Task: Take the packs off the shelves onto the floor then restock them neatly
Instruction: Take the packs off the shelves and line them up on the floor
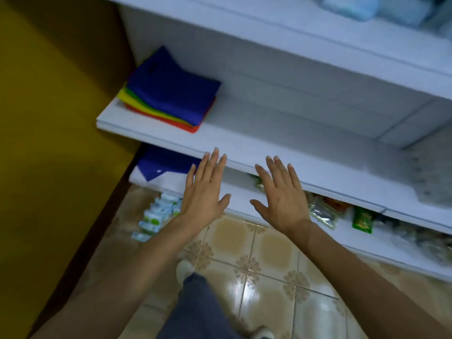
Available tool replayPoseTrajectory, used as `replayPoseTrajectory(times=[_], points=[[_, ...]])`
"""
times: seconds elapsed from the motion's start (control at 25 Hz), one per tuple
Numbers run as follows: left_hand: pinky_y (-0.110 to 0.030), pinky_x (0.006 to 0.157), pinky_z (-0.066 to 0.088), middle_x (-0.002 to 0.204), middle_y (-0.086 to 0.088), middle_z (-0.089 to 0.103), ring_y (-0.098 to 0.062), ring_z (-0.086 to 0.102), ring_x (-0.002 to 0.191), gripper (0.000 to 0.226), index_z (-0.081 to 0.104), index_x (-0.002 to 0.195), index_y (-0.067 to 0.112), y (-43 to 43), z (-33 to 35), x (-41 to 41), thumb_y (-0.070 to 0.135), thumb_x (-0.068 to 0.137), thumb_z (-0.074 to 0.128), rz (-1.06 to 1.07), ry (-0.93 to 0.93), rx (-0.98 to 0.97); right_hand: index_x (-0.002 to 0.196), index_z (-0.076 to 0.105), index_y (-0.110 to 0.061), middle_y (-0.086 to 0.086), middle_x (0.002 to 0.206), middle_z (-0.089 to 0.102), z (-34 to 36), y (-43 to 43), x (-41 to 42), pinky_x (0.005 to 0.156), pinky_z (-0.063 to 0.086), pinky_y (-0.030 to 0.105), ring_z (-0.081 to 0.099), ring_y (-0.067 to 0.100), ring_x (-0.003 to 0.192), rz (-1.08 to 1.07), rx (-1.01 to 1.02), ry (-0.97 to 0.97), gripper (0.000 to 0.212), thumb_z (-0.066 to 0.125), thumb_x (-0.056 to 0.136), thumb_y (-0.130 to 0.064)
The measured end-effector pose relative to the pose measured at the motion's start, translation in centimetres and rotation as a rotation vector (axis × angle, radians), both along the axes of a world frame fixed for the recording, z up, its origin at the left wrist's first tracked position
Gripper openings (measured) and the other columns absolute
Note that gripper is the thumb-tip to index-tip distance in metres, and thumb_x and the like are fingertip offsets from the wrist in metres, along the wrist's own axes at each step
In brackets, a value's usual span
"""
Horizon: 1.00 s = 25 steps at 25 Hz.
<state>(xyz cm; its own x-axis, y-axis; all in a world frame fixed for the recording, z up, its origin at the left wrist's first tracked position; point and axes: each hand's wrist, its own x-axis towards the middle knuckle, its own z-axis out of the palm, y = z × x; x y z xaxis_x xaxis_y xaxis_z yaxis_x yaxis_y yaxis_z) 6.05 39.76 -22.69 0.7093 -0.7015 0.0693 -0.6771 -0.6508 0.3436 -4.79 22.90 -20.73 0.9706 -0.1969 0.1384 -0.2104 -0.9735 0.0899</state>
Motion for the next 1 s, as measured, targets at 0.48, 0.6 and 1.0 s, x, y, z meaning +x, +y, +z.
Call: replayPoseTrajectory(times=[0.48, 0.6, 1.0], points=[[-0.042, 0.118, 0.009, 0.162, -0.001, 0.000, -0.020, 0.002, 0.149, 0.087, 0.008, 0.154, 0.020, -20.9, 13.1, -18.5, 0.045, 0.087, 0.059, -0.482, -0.310, -0.198, 0.142, 0.037, -0.014, 0.015, 0.150, 0.037, 8.6, -14.5, -23.0, 0.107, 0.034, 0.051, 0.039, 0.034, 0.136, -0.350, 0.024, -0.277, 0.083, 0.073, 0.074, -0.047], [-0.040, 0.115, 0.020, 0.161, -0.003, 0.012, -0.021, 0.015, 0.147, 0.084, 0.014, 0.153, 0.019, -23.7, 15.7, -17.6, 0.047, 0.084, 0.055, -0.493, -0.342, -0.267, 0.141, 0.037, -0.015, 0.016, 0.149, 0.038, 11.1, -17.7, -22.6, 0.105, 0.038, 0.051, 0.041, 0.033, 0.134, -0.325, 0.032, -0.365, 0.079, 0.067, 0.078, -0.052], [-0.039, 0.114, 0.027, 0.158, 0.001, 0.021, -0.018, 0.019, 0.144, 0.073, 0.024, 0.151, 0.022, -39.1, 22.0, -4.6, 0.042, 0.090, 0.059, -0.372, -0.230, -0.453, 0.136, 0.042, -0.017, 0.013, 0.145, 0.042, 19.7, -31.0, -10.9, 0.102, 0.038, 0.043, 0.043, 0.030, 0.128, -0.232, -0.021, -0.632, 0.061, 0.049, 0.085, -0.048]])
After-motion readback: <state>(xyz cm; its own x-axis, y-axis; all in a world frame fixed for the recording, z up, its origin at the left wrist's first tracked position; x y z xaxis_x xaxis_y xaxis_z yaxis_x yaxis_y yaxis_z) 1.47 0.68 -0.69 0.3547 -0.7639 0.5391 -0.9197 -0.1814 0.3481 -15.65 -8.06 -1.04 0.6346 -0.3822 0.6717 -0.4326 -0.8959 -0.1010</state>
